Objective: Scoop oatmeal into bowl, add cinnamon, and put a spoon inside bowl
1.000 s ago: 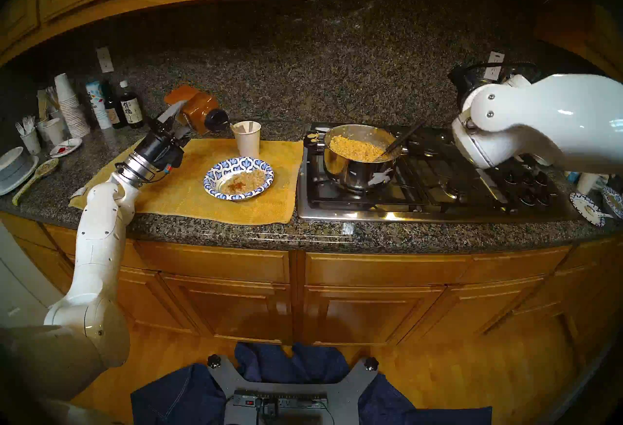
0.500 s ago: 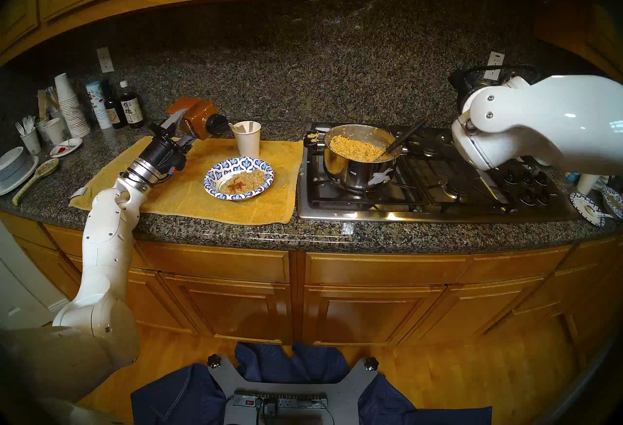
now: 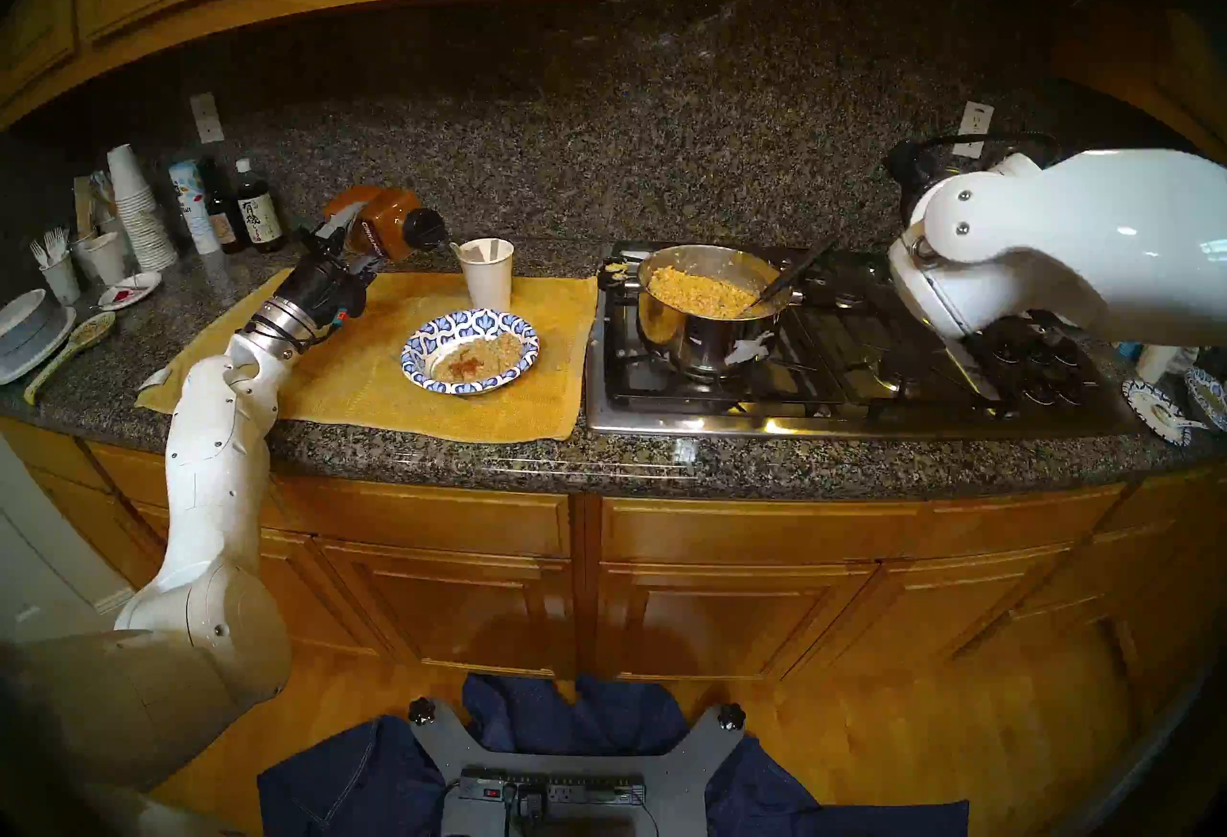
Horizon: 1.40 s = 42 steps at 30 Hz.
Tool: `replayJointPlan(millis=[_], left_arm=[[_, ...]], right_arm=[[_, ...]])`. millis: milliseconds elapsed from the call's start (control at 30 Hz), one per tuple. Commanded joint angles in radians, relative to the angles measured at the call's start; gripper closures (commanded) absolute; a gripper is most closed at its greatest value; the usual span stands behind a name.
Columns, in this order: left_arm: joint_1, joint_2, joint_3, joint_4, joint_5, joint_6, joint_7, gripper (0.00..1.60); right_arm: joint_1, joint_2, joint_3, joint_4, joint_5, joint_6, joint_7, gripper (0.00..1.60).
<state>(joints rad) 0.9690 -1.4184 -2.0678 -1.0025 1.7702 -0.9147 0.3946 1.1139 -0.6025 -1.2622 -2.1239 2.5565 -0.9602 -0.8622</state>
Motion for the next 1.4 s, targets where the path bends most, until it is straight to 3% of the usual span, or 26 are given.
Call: replayJointPlan(millis=[0, 867, 1367], left_arm=[[-0.104, -0.017, -0.021, -0.052, -0.041, 0.012, -0.021, 1.60], [-0.156, -0.085, -0.096, -0.101, -0.063, 0.061, -0.268, 1.60], [-0.182, -0.105, -0.135, -0.133, -0.059, 0.098, -0.450, 1.60]], right_arm=[[0.021, -0.005, 0.016, 0.009, -0.005, 0.000, 0.002, 0.00], [0.021, -0.015, 0.013, 0.010, 0.018, 0.000, 0.003, 0.00], [0.016, -0.020, 0.007, 0.008, 0.032, 0.000, 0.003, 0.00]])
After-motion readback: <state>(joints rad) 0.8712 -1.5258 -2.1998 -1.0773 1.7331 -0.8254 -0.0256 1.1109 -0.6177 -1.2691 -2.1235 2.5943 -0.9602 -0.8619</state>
